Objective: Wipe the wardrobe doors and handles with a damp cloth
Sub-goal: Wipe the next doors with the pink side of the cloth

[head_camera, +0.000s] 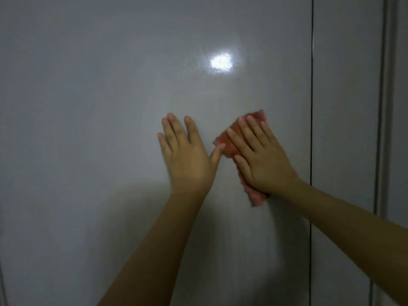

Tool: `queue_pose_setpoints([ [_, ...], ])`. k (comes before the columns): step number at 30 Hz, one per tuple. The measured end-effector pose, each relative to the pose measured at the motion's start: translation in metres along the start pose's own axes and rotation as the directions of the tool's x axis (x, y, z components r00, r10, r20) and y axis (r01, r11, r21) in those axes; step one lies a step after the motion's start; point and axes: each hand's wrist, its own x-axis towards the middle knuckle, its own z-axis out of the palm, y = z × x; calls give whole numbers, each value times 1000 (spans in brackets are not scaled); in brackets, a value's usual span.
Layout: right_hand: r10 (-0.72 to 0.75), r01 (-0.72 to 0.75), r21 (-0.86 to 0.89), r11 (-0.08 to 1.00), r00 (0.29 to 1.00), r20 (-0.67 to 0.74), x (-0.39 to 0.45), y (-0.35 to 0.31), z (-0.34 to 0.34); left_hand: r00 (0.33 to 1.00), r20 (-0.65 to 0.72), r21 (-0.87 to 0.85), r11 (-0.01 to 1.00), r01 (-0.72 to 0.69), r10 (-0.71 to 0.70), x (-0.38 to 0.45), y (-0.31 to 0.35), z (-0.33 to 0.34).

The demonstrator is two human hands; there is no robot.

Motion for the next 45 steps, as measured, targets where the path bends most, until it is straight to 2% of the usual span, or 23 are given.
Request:
queue_pose_setpoints([
  [2,-157,160,-49,986,985,73,-4,26,-8,999,-28,-54,998,-30,28,-1,-5,4],
  [3,-116,121,-64,991,991,72,-2,39,-10,998,-52,-77,996,-49,45,-2,-8,4],
  [5,141,-141,-37,989,990,-9,4,54,-15,995,-62,-98,992,-81,75,-2,-14,5],
  [7,430,-429,34,903,895,-117,5,45,-11,994,-57,-101,990,-99,93,-2,-18,7],
  [9,563,-558,73,826,813,-151,-3,23,-3,994,-57,-93,991,-95,90,-3,-17,7],
  [10,528,-524,67,849,839,-131,-10,15,0,995,-55,-84,992,-89,85,-3,-16,6],
  [12,245,-245,8,969,969,-21,-30,20,-1,996,-43,-73,994,-83,80,-4,-14,5],
  [14,-36,38,-46,998,998,47,-40,54,-11,996,-35,-71,994,-83,80,-4,-12,4],
  [15,-63,66,-62,996,997,49,-40,71,-15,996,-33,-75,994,-80,77,-4,-10,3],
  [17,168,-168,-33,985,986,-3,-39,85,-19,998,-26,-96,993,-65,63,-3,-8,1],
  [19,539,-536,56,842,834,-115,-36,63,-13,999,-21,-128,991,-47,44,-3,-5,1],
  [20,657,-649,105,754,741,-141,-36,48,-8,999,-21,-148,988,-39,37,-3,-4,2],
  [21,694,-683,124,720,706,-140,-38,32,-4,999,-25,-164,986,-31,27,-3,-2,3],
  [23,538,-533,74,843,840,-75,-51,16,0,1000,-28,-171,985,-6,2,-5,3,6],
  [25,178,-178,-12,984,984,32,-70,35,-7,999,-43,-160,987,-17,10,-7,9,10],
  [27,31,-27,-54,998,997,68,-77,72,-15,994,-86,-130,988,-85,74,-11,15,14],
  [29,281,-281,-30,959,960,11,-74,98,-19,980,-100,-105,978,-182,172,-17,23,22],
  [31,596,-594,48,803,798,-91,-70,91,-15,969,-65,-73,967,-243,239,-23,37,30],
  [33,682,-675,98,731,718,-141,-76,63,-5,975,-15,-35,975,-220,220,-27,51,36],
  [37,314,-314,11,949,949,-3,-114,55,-4,985,-12,38,984,-172,172,-28,58,46],
  [39,289,-289,-10,957,957,10,-111,83,-11,984,-8,54,983,-177,177,-28,57,49],
  [43,637,-637,43,770,761,-128,-75,124,-18,988,-11,70,986,-154,155,-26,60,50],
  [45,710,-708,81,702,686,-161,-67,111,-14,988,-25,79,985,-153,156,-26,60,50],
])
